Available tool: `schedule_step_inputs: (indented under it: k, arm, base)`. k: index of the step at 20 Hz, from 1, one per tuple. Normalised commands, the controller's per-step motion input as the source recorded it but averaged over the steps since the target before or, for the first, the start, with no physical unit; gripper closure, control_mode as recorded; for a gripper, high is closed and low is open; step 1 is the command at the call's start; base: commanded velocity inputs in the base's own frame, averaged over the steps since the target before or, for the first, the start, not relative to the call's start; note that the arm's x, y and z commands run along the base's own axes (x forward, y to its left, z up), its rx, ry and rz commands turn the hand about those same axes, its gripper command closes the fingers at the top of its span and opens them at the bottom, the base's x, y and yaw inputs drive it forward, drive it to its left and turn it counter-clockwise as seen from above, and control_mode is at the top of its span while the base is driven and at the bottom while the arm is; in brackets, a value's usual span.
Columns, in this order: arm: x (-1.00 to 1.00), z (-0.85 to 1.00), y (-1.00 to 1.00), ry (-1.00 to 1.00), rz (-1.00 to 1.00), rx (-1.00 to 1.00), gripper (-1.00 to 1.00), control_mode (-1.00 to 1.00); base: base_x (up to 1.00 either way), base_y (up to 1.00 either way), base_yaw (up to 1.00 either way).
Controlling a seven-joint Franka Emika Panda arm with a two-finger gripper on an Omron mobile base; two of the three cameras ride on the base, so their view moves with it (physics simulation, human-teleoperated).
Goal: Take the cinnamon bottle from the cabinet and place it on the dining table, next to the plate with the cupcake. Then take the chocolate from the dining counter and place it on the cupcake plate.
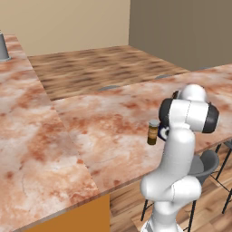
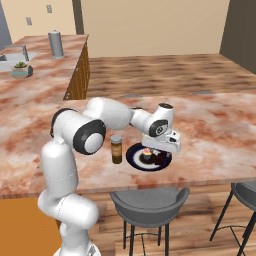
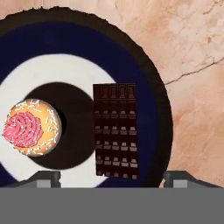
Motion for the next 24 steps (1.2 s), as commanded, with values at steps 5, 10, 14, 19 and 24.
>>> schedule_step_inputs:
  k: [5,10,14,19,24]
  arm:
    - [-0.22,1.00,0.24,0.00,0.00,0.02,-1.00,-1.00]
    - [-0.44,1.00,0.90,-0.01,0.00,-0.02,-1.00,-1.00]
    - [-0.48,1.00,1.00,-0.09,0.00,-0.11,-1.00,-1.00]
    - [-0.64,0.96,1.00,-0.06,0.00,-0.10,-1.00,-1.00]
    - [-0.97,0.50,1.00,-0.09,0.09,-0.14,-1.00,-1.00]
  base:
    - [0.00,0.00,0.00]
    - [0.00,0.00,0.00]
    - [0.00,0.00,0.00]
    - [0.00,0.00,0.00]
    - [0.00,0.00,0.00]
